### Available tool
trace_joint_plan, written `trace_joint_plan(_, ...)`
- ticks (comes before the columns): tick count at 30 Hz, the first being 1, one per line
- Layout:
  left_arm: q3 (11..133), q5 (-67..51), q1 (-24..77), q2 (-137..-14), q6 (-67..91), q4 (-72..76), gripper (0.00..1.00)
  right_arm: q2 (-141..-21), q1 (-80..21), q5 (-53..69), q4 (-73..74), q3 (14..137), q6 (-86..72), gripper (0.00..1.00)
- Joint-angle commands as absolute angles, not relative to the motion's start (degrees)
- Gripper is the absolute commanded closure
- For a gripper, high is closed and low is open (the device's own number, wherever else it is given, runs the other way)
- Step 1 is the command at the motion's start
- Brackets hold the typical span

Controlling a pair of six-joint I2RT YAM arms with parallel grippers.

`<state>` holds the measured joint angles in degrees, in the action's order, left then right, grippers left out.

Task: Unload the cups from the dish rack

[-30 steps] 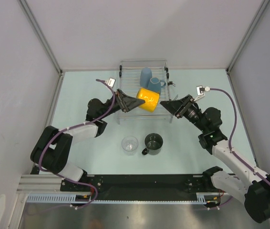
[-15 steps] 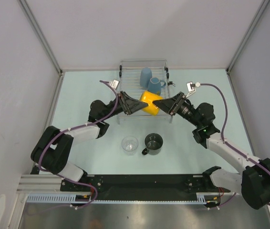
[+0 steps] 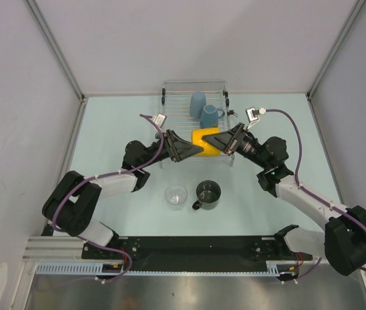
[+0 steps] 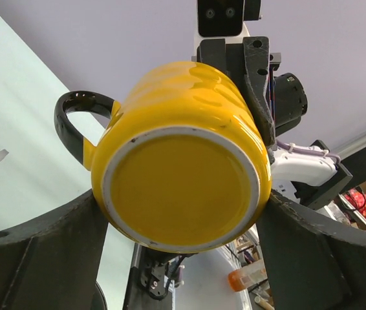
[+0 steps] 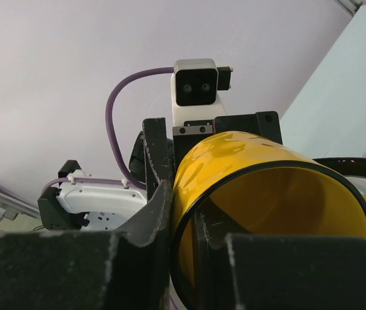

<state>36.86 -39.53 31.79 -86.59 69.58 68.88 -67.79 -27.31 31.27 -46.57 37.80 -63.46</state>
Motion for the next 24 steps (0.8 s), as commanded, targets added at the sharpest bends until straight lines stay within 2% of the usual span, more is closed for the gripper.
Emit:
trace_joint_plan(1, 38.67, -41.13, 33.31, -85.25, 69.52, 74.27, 0.93, -66.45, -27.6, 30.5, -42.99, 39.55, -58.46, 1.0)
trace_joint_plan(2, 39.19, -41.31, 33.4, -85.6, 69.52, 73.92, 0.77, -65.75, -27.68, 29.98, -41.59, 39.64, -57.84, 1.0)
trace_joint_plan(4, 39.81, -42.36, 33.31, -85.87, 69.26, 73.39, 0.53, -63.64, -27.51, 29.36, -35.97, 40.08, -55.04, 1.0)
trace_joint_plan(5, 40.51, -42.89, 33.22, -86.04, 69.0, 71.82, 0.3, -62.68, -27.51, 28.4, -33.77, 40.86, -53.98, 1.0)
trace_joint_plan(7, 41.22, -43.94, 33.05, -85.96, 68.38, 69.8, 0.13, -60.05, -27.33, 27.16, -26.74, 41.74, -51.6, 1.0)
trace_joint_plan(8, 41.83, -44.21, 33.13, -85.78, 67.33, 67.52, 0.0, -59.25, -27.33, 26.55, -24.98, 42.53, -49.42, 1.0)
trace_joint_plan(12, 43.06, -44.47, 32.96, -83.77, 63.73, 61.28, 0.0, -55.47, -26.72, 23.48, -12.88, 45.42, -44.48, 1.0)
trace_joint_plan(16, 45.26, -41.33, 32.08, -79.65, 56.62, 47.5, 0.0, -52.83, -26.98, 12.69, 4.61, 51.84, -36.75, 1.0)
trace_joint_plan(18, 45.88, -37.99, 31.47, -77.0, 50.12, 35.55, 0.0, -52.82, -27.33, 1.45, 15.57, 55.01, -33.51, 1.0)
trace_joint_plan(20, 46.67, -29.68, 31.29, -72.88, 44.33, 23.98, 0.0, -53.52, -27.94, -9.46, 20.54, 58.09, -32.0, 1.0)
trace_joint_plan(22, 45.45, -22.8, 31.29, -68.58, 42.2, 19.0, 0.0, -54.75, -28.3, -17.27, 27.23, 60.19, -31.38, 1.0)
trace_joint_plan(24, 44.3, -14.09, 31.2, -66.19, 41.75, 13.73, 0.0, -57.38, -28.39, -21.08, 33.36, 61.43, -32.68, 1.0)
